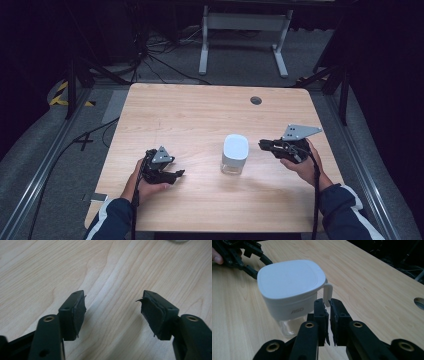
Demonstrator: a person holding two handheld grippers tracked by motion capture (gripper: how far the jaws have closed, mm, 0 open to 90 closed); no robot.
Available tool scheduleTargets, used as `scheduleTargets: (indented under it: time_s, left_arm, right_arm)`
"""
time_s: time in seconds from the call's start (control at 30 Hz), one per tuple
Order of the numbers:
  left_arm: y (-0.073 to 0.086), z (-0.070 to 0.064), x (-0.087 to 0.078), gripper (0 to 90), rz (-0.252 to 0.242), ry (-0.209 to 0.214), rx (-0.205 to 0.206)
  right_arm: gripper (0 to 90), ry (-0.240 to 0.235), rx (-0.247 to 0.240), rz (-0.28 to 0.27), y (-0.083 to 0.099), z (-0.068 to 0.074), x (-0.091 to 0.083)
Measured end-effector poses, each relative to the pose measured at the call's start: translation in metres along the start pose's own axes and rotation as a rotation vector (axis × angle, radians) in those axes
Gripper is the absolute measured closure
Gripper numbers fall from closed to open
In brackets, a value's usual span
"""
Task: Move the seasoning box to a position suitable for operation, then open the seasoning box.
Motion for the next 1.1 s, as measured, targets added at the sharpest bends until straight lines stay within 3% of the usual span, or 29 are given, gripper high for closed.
scheduleTargets:
  time_s: [0.17,0.3,0.4,0.43,0.53,0.63,0.77,0.8,0.9,0.97,1.1]
  left_arm:
    - [-0.014,0.001,-0.007,41.8,-0.05,0.003,-0.031]
    - [-0.021,0.002,-0.009,42.8,-0.071,-0.007,-0.002]
    - [-0.028,0.005,-0.011,42.6,-0.085,-0.01,-0.006]
    - [-0.035,0.005,-0.012,42.7,-0.107,-0.01,-0.017]
    - [-0.06,0.006,-0.017,44.5,-0.162,-0.016,0.01]
    - [-0.086,0.003,-0.017,51.4,-0.204,0.017,0.014]
    - [-0.123,-0.005,-0.011,62.2,-0.247,0.065,0.053]
    - [-0.123,-0.005,-0.011,65.0,-0.247,0.065,0.053]
    - [-0.148,-0.014,0.002,70.1,-0.25,0.088,0.099]
    - [-0.16,-0.02,0.009,76.2,-0.263,0.113,0.106]
    - [-0.17,-0.027,0.021,82.4,-0.264,0.141,0.126]
  right_arm:
    - [80.0,-0.011,0.005,0.013,0.018,0.006,-0.007]
    - [77.6,-0.012,0.011,0.018,0.027,0.01,-0.012]
    - [76.1,-0.012,0.016,0.02,0.031,0.012,-0.014]
    - [75.4,-0.013,0.019,0.022,0.032,0.013,-0.014]
    - [73.9,-0.013,0.019,0.024,0.034,0.015,-0.014]
    - [72.5,-0.017,0.014,0.016,0.033,0.021,-0.015]
    - [71.6,-0.041,-0.009,0.012,0.033,0.032,-0.013]
    - [71.3,-0.044,-0.011,0.012,0.032,0.034,-0.012]
    - [70.0,-0.053,-0.019,0.01,0.031,0.04,-0.011]
    - [68.9,-0.059,-0.029,0.007,0.03,0.044,-0.01]
    - [68.6,-0.062,-0.036,0.008,0.03,0.047,-0.01]
Point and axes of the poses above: each handheld gripper's, and its own axes: x roughly forward along the jaws, y roughly out of its underside, z roughly to its left, the point moved 10 cm from there along x, roughly forward along the jaws, and after that the axes turned 1 degree about -x, right-handed, at the moved point
